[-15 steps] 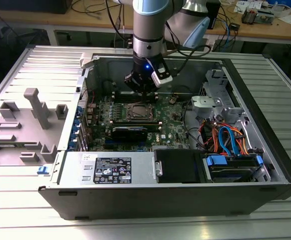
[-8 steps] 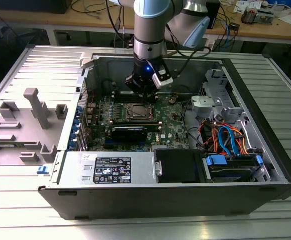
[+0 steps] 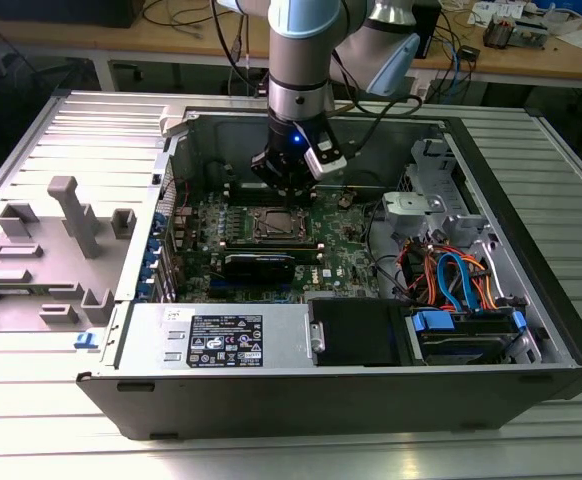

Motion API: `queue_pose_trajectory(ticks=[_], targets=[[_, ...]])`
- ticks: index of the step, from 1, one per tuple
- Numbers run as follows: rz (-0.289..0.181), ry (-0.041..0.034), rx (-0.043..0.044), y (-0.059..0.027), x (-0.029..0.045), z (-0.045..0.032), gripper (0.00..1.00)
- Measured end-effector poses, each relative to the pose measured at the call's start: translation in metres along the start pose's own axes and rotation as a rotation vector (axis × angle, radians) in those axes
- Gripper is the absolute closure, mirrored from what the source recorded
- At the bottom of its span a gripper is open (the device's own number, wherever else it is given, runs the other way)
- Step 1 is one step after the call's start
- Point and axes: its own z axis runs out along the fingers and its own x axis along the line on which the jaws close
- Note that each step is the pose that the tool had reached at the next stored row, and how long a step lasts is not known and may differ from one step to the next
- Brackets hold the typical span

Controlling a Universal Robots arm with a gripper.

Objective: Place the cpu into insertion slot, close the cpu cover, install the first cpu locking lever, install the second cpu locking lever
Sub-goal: 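Install the first cpu locking lever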

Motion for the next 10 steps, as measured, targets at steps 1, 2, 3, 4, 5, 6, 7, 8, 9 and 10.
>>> queue_pose_trajectory(ticks=[1,2,3,4,5,6,7,8,9,10], targets=[[0.000,0.0003,0.0002,0.0000,0.0000,-0.0008,0.89],[0.000,0.0005,0.0003,0.0000,0.0001,-0.0015,0.89],[0.000,0.0006,0.0004,0.0000,0.0001,-0.0023,0.89],[0.000,0.0004,0.0002,0.0000,0.0000,-0.0024,0.89],[0.000,0.0005,0.0004,0.0000,0.0000,-0.0023,0.89],[0.000,0.0005,0.0006,-0.0001,0.0000,-0.0021,0.89],[0.000,0.0006,0.0008,-0.0001,0.0000,-0.0018,0.89],[0.000,0.0006,0.0011,-0.0002,0.0001,-0.0015,0.89],[0.000,0.0006,0.0012,-0.0002,0.0001,-0.0009,0.89],[0.000,0.0006,0.0014,-0.0002,0.0001,-0.0004,0.89]])
